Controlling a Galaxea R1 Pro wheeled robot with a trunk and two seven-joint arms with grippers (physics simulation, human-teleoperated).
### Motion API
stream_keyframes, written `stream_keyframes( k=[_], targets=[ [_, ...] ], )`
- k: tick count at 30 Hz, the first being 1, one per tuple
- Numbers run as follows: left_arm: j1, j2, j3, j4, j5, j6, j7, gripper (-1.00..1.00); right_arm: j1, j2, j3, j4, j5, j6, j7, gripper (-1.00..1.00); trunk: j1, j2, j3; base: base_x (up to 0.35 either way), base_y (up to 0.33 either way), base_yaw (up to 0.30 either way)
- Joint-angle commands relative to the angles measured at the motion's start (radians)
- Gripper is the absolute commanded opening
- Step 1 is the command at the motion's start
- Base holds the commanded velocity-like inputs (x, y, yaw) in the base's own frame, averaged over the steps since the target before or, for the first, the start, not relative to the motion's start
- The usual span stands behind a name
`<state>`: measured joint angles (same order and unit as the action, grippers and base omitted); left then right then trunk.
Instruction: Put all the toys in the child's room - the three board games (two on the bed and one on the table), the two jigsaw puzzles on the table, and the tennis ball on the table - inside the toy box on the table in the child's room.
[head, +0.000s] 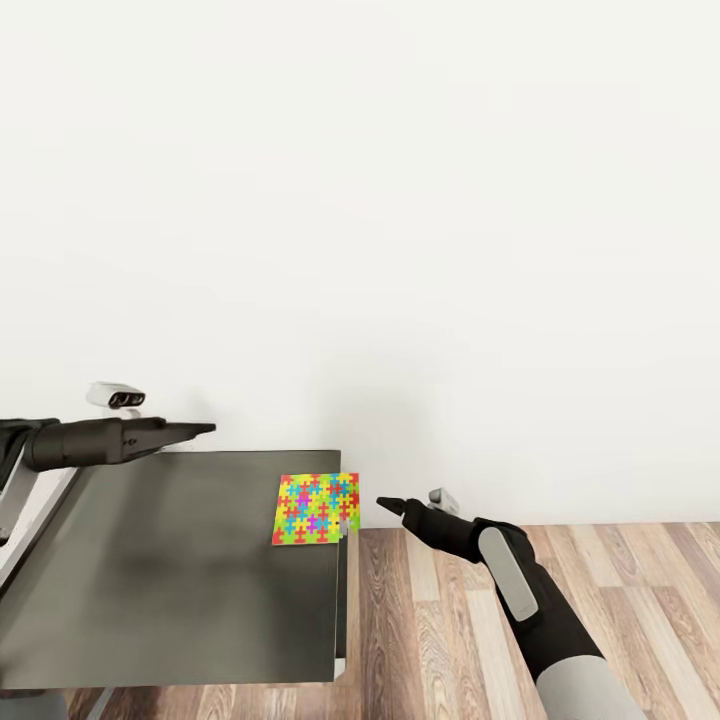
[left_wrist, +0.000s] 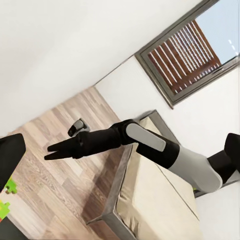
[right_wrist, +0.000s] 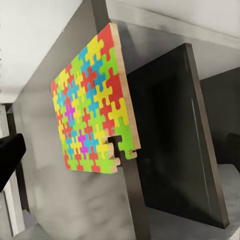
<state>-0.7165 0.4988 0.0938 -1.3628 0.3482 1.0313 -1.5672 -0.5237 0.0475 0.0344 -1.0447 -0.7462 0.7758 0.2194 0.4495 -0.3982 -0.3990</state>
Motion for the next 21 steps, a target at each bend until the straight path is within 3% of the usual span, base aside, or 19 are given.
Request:
stream_keyframes(
  k=[1,7,21],
  targets=[
    [0.008,-0.003,-0.001,-0.003,0.001,0.009,-0.004,1.0,-0.001,0.0,-0.001,0.0,0.002,0.004,0.007,1.0,0.001,-0.002,-0.002,0.0,0.0,0.0],
    [0.065,-0.018,0.001,-0.011,0.003,-0.025,-0.004,1.0,0.0,0.005,-0.001,0.001,0.002,0.002,0.01,1.0,0.001,-0.002,-0.002,0.0,0.0,0.0],
    [0.083,-0.032,0.006,-0.022,0.005,-0.039,-0.004,1.0,0.001,0.001,-0.001,0.0,0.001,-0.007,0.012,1.0,0.001,-0.002,-0.002,0.014,0.036,0.0]
  ],
)
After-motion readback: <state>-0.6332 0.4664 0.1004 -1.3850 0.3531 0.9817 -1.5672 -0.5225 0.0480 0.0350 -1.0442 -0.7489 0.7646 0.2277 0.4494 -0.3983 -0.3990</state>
